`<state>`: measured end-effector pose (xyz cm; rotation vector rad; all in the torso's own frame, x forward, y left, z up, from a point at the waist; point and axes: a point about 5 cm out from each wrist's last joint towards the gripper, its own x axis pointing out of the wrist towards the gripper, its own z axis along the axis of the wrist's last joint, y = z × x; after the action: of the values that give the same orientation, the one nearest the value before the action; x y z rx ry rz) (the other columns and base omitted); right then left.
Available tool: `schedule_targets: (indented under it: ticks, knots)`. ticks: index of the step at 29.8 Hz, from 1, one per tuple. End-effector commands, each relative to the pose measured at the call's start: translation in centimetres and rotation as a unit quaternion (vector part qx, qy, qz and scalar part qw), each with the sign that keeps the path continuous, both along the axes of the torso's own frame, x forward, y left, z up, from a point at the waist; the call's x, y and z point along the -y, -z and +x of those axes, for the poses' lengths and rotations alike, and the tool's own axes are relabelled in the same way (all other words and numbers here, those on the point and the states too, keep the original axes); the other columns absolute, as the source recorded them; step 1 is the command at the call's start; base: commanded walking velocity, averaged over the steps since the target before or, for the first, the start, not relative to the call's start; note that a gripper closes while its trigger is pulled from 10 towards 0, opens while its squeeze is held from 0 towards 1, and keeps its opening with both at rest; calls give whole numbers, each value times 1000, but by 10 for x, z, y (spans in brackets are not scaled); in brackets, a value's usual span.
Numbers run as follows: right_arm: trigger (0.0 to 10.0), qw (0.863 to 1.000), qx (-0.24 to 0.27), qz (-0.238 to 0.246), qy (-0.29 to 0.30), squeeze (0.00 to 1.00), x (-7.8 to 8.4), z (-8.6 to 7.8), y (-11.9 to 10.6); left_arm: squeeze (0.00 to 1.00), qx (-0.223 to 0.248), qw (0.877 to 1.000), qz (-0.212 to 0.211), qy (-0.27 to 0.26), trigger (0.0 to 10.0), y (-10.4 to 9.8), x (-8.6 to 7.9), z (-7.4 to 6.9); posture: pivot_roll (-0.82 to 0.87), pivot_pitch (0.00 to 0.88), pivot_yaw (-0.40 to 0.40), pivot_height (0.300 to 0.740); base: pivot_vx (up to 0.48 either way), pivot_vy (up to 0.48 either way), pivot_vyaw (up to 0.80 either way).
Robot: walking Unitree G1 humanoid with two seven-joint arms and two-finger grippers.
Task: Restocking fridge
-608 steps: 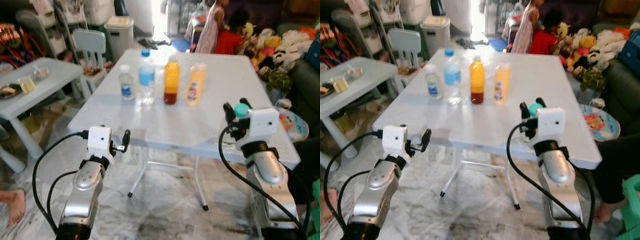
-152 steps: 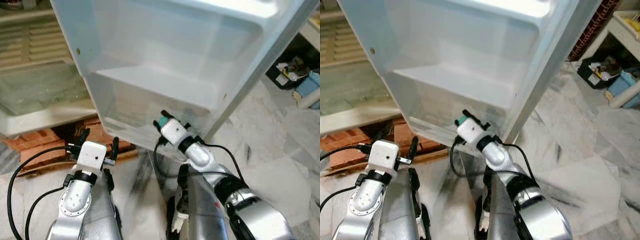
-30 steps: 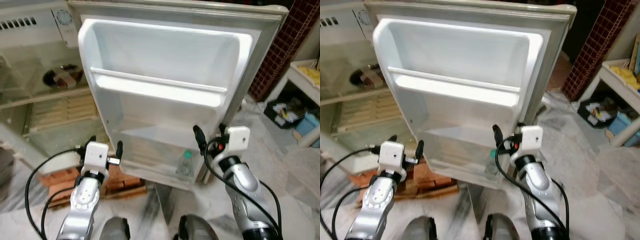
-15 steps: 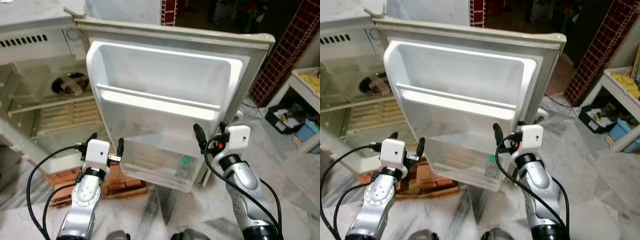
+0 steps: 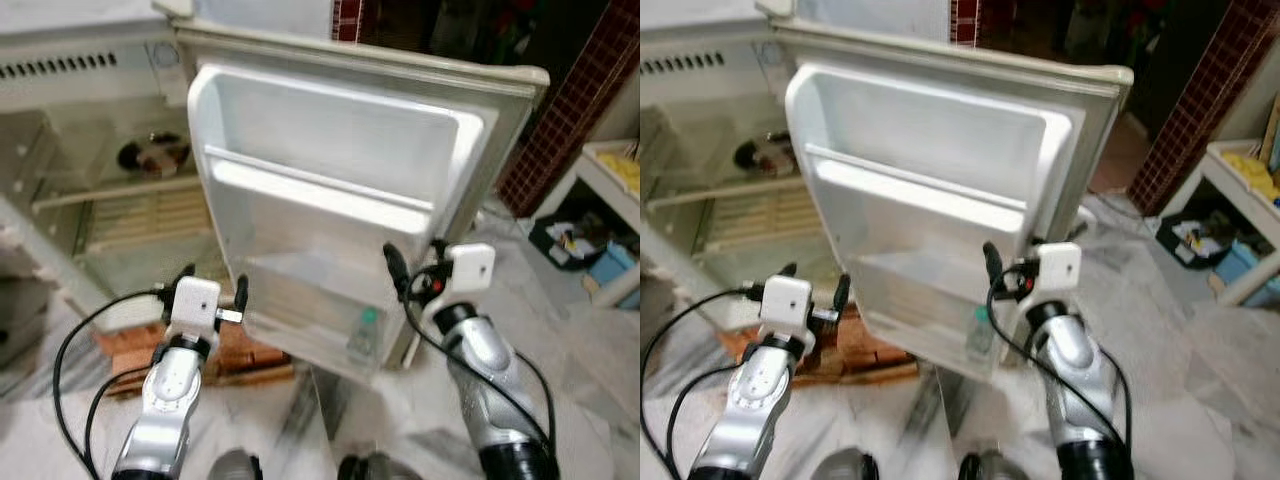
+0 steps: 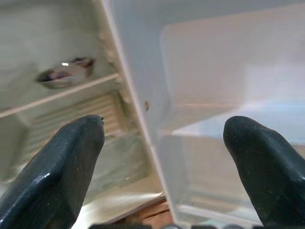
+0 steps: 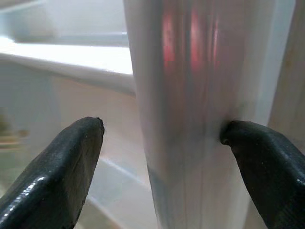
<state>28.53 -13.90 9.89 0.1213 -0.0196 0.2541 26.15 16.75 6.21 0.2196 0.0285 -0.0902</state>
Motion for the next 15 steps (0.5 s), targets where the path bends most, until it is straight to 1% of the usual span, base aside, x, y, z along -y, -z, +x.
schedule_targets:
  ticks: [1,5,7,8,11,13,15]
  knots:
    - [10000,1000,5,-4,3,0,2,2,-2,0,-6,1000,-1,2,10000,3,3,-1,24,0,-17,740,-368,0,0]
    - [10000,1000,7,-8,2,0,2,3,-2,0,-6,1000,0,3,10000,3,2,-1,24,0,-16,740,-368,0,0]
    - [10000,999,9,-33,7,0,1,4,-1,0,-5,1000,1,4,10000,2,2,0,26,0,-16,740,-308,0,0]
    - [10000,999,12,-47,12,0,0,5,0,0,-4,1000,2,5,10000,2,2,0,27,0,-16,740,0,0,0]
    - [10000,998,19,-63,8,0,0,5,0,0,-3,1000,8,4,10000,1,1,2,29,0,-14,740,0,0,0]
    - [10000,999,9,-46,2,0,-1,5,3,0,-1,1000,9,4,10000,0,-1,3,32,0,-10,740,0,0,0]
    - [10000,999,7,-53,5,0,-1,6,3,0,3,1000,18,6,10000,-2,-3,3,34,0,-5,740,0,0,0]
